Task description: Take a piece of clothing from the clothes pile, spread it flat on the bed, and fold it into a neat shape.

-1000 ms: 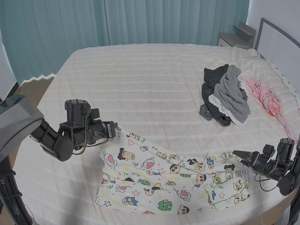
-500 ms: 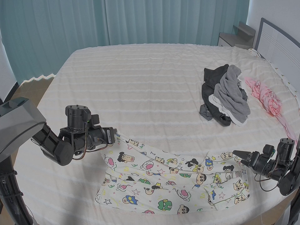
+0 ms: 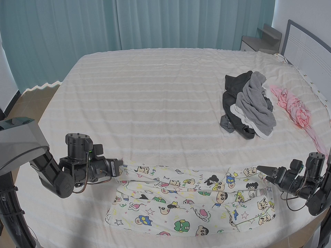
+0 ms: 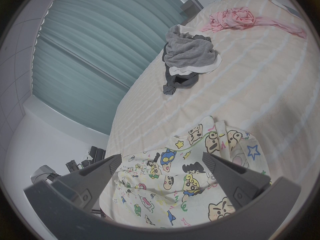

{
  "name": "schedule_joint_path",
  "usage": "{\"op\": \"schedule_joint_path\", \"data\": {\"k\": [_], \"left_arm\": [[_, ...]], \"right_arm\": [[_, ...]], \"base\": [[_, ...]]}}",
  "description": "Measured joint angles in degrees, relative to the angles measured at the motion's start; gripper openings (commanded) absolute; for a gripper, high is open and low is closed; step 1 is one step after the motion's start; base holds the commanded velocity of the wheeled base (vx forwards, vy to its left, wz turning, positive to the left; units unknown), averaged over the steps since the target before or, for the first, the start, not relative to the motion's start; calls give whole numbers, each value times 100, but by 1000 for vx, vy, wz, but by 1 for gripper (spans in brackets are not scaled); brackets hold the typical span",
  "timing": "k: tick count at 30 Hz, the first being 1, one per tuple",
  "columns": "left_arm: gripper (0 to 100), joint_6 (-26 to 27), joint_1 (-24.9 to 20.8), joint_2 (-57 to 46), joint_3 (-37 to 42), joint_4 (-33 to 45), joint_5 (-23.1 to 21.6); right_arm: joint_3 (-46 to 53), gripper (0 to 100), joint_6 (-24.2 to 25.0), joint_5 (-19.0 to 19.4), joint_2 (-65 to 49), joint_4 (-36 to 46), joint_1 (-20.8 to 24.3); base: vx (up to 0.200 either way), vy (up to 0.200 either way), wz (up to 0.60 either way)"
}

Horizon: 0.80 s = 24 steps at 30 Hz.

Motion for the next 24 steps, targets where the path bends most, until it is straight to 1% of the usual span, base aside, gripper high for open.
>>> {"op": "schedule_joint_path", "data": {"k": [7,10,16,23,24], "left_arm": [[0,9,77,6,657,-368,-123],[0,94,94,63,905,-435,-139],[0,340,96,340,1062,-480,-139],[0,371,77,747,1079,-750,-129],[100,371,77,811,1081,-785,-128]], "right_arm": [[0,100,0,0,0,0,0],[0,100,0,0,0,0,0],[0,100,0,0,0,0,0],[0,100,0,2,2,0,0],[0,100,0,2,2,2,0]], "base": [[0,0,0],[0,0,0],[0,0,0],[0,0,0],[0,0,0]]}}
